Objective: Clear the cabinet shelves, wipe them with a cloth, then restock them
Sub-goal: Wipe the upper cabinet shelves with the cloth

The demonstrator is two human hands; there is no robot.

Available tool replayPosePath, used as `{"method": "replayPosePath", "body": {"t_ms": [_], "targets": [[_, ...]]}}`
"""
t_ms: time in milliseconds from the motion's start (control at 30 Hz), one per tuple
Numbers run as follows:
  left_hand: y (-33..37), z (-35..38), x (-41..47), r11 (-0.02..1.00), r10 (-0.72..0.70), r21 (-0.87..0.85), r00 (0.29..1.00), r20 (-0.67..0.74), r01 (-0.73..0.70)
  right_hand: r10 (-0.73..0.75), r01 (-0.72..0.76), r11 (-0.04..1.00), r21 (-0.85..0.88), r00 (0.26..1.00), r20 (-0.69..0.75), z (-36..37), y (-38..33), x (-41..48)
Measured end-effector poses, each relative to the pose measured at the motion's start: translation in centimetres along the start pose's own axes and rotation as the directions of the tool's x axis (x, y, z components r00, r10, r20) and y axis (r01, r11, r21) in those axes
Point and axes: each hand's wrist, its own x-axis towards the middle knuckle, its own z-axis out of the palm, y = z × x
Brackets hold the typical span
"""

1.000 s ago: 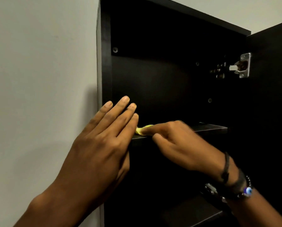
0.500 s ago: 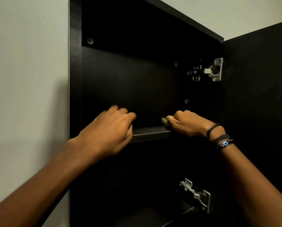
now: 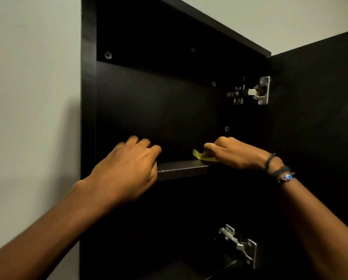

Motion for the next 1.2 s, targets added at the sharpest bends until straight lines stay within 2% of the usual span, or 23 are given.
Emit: {"method": "replayPosePath", "body": {"t_ms": [33, 100, 233, 333, 433, 500, 533, 567, 667, 733, 767, 833, 933, 1000, 1067, 1100, 1200], "targets": [[0.1, -0.1, 0.0, 1.0, 0.005, 0.014, 1.0, 0.0, -0.005, -0.008, 0.008, 1.0, 0.02, 1.0, 0.0, -0.7, 0.4, -0.9], [0.5, -0.5, -0.2, 0.997, 0.034, 0.066, 0.999, -0.007, -0.033, 0.035, -0.037, 0.996, -0.086, 0.999, -0.028, -1.6, 1.1, -1.9], [0.6, -2.4, -0.6, 0.939, 0.109, 0.328, 0.994, 0.0, -0.103, 0.057, -0.067, 0.959, -0.274, 0.997, -0.044, -0.5, -0.2, -0.3], [0.3, -4.8, -1.1, 0.851, 0.123, 0.513, 0.992, 0.012, -0.112, -0.082, 0.084, 0.992, -0.092, 0.996, 0.026, 1.5, -2.1, 1.0], [-0.7, -5.8, -2.0, 0.799, 0.124, 0.59, 0.992, 0.021, -0.112, -0.358, 0.343, 0.929, 0.142, 0.928, 0.101, 3.4, -5.3, -0.1], [-1.5, -6.0, -2.8, 0.786, 0.177, 0.601, 0.984, 0.007, -0.146, -0.467, 0.445, 0.877, 0.18, 0.878, 0.104, 3.7, -5.6, -1.2], [-2.1, -5.9, -3.2, 0.786, 0.202, 0.599, 0.979, -0.015, -0.153, -0.448, 0.43, 0.886, 0.175, 0.89, 0.082, 3.2, -5.2, -1.5], [-2.7, -5.8, -3.8, 0.782, 0.228, 0.601, 0.973, -0.03, -0.165, -0.385, 0.373, 0.916, 0.147, 0.921, 0.057, 2.5, -4.2, -1.5], [-3.9, -5.5, -5.5, 0.787, 0.223, 0.597, 0.974, -0.042, -0.155, -0.066, 0.067, 0.993, -0.093, 0.998, 0.014, 0.3, -1.3, -1.2], [-4.1, -5.3, -6.2, 0.813, 0.237, 0.561, 0.969, -0.075, -0.155, -0.014, 0.013, 0.989, -0.147, 1.0, -0.007, 0.5, -1.6, -0.4], [-4.0, -5.3, -6.3, 0.824, 0.24, 0.545, 0.967, -0.088, -0.155, -0.072, 0.072, 0.988, -0.137, 0.997, -0.001, 1.2, -2.6, -0.1], [-3.5, -5.7, -5.9, 0.846, 0.231, 0.514, 0.967, -0.111, -0.143, -0.29, 0.291, 0.954, -0.076, 0.957, 0.026, 3.0, -6.0, -0.5], [-2.7, -6.2, -5.0, 0.886, 0.206, 0.45, 0.966, -0.159, -0.115, -0.588, 0.588, 0.809, 0.005, 0.809, -0.008, 5.0, -11.4, -3.4], [-2.3, -6.3, -4.8, 0.901, 0.189, 0.422, 0.968, -0.164, -0.105, -0.672, 0.676, 0.736, 0.034, 0.736, -0.087, 5.9, -12.4, -5.4], [-2.3, -6.2, -5.0, 0.903, 0.186, 0.418, 0.969, -0.162, -0.103, -0.707, 0.721, 0.693, 0.014, 0.683, -0.185, 6.6, -11.6, -6.7], [-2.3, -6.1, -5.2, 0.902, 0.187, 0.418, 0.969, -0.16, -0.105, -0.693, 0.709, 0.705, -0.016, 0.684, -0.229, 6.9, -10.6, -7.0], [-2.9, -5.5, -6.0, 0.9, 0.179, 0.422, 0.975, -0.133, -0.108, -0.491, 0.483, 0.868, -0.113, 0.804, -0.336, 6.5, -5.6, -6.6]]}}
